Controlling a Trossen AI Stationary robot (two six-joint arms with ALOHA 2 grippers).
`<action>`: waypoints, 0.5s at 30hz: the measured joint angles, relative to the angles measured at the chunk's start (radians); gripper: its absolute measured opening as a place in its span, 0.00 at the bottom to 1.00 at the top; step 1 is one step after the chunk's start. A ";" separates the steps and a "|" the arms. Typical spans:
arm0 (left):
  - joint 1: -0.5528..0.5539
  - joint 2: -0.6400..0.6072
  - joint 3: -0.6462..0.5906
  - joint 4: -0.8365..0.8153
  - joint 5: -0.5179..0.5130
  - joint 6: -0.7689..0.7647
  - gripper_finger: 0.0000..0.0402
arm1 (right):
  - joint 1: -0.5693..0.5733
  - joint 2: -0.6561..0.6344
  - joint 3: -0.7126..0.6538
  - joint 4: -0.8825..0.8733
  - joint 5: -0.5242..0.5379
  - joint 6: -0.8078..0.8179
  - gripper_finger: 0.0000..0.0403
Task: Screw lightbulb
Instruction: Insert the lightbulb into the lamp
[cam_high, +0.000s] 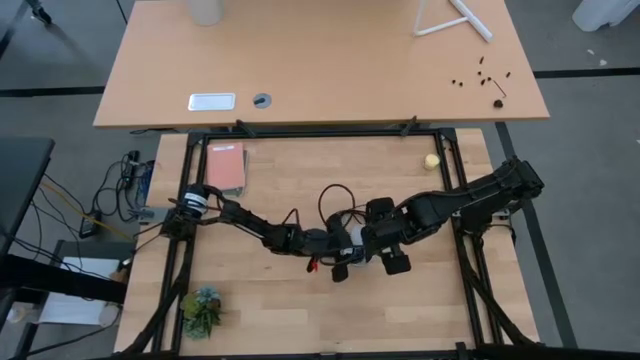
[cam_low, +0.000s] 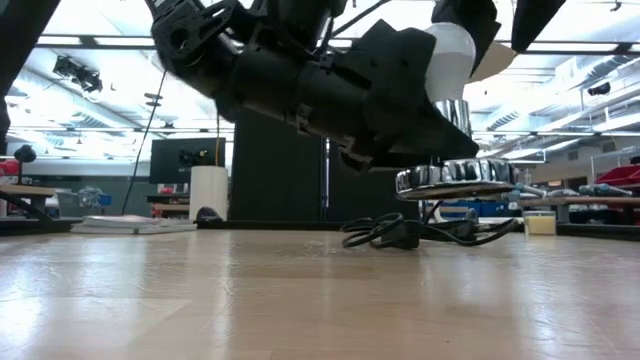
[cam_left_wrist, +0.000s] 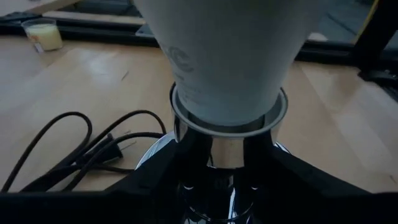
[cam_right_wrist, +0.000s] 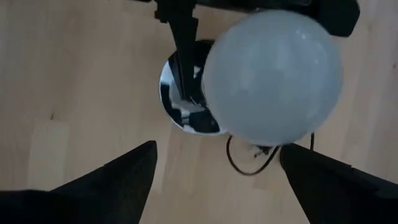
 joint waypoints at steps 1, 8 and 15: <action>0.000 0.000 0.020 -0.037 0.000 0.000 0.48 | 0.000 0.000 0.000 -0.001 0.000 0.001 0.87; -0.005 -0.002 0.116 -0.216 -0.006 0.006 0.47 | 0.000 0.000 0.000 -0.003 0.000 0.018 0.87; -0.002 -0.002 0.119 -0.196 -0.016 0.010 0.47 | -0.003 0.018 0.000 0.019 0.000 -0.018 0.87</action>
